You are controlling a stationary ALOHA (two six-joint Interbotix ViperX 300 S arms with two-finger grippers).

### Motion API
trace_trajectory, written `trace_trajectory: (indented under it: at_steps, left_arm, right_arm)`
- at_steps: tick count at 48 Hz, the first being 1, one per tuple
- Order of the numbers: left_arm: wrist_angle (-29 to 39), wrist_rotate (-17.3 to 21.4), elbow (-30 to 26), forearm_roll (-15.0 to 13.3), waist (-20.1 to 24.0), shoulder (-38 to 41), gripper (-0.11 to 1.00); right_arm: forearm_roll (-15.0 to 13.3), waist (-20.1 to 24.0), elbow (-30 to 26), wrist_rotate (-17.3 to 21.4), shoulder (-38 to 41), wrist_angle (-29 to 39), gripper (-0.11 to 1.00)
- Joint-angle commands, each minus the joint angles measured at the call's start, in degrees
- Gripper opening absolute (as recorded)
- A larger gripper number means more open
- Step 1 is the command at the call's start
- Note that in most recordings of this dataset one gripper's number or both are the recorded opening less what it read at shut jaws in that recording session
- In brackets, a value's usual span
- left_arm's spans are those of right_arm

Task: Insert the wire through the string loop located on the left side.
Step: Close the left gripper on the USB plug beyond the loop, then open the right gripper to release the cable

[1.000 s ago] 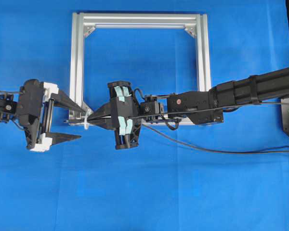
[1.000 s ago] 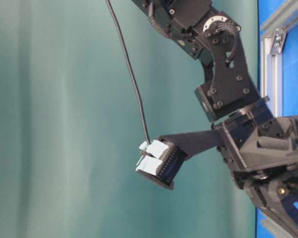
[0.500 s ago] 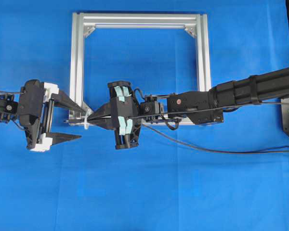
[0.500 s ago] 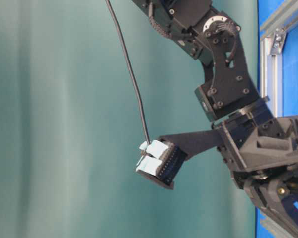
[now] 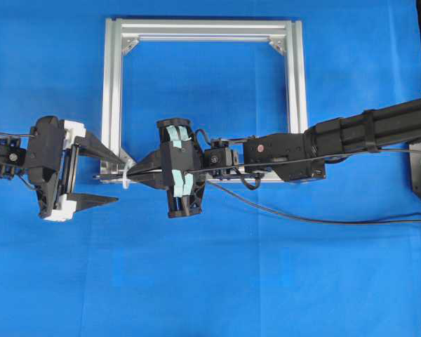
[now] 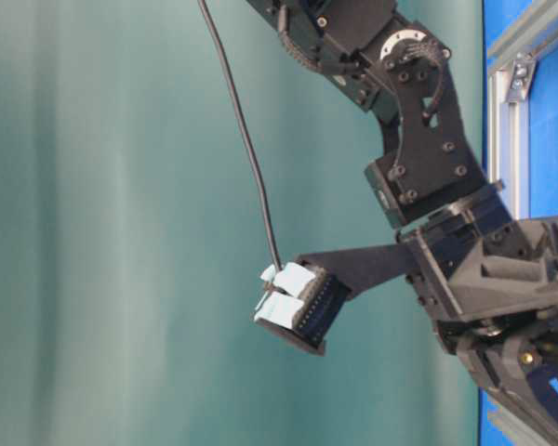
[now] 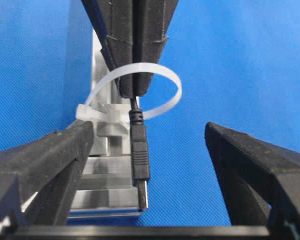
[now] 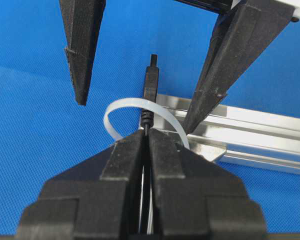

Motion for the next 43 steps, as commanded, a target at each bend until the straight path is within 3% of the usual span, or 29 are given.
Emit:
trace_trajectory:
  at_steps: [1, 16, 19, 30, 43]
  left_arm:
    - [-0.4, -0.1, -0.6, 0.1, 0.2, -0.4, 0.88]
    - [-0.4, -0.2, -0.7, 0.0, 0.2, -0.4, 0.84]
    - [-0.3, -0.2, -0.7, 0.0, 0.2, -0.4, 0.75]
    - [-0.1, 0.1, -0.8, 0.0, 0.4, -0.4, 0.10]
    - [1.0, 0.1, -0.9, 0.0, 0.4, -0.4, 0.08]
  right_arm:
    - [0.2, -0.1, -0.7, 0.1, -1.1, -0.2, 0.00]
    - [0.1, -0.1, -0.7, 0.1, -1.1, -0.2, 0.00]
    - [0.1, -0.1, -0.7, 0.1, -1.1, -0.2, 0.00]
    - [0.1, -0.1, -0.7, 0.1, -1.1, -0.2, 0.00]
    - [0.1, -0.1, -0.7, 0.1, -1.2, -0.2, 0.00]
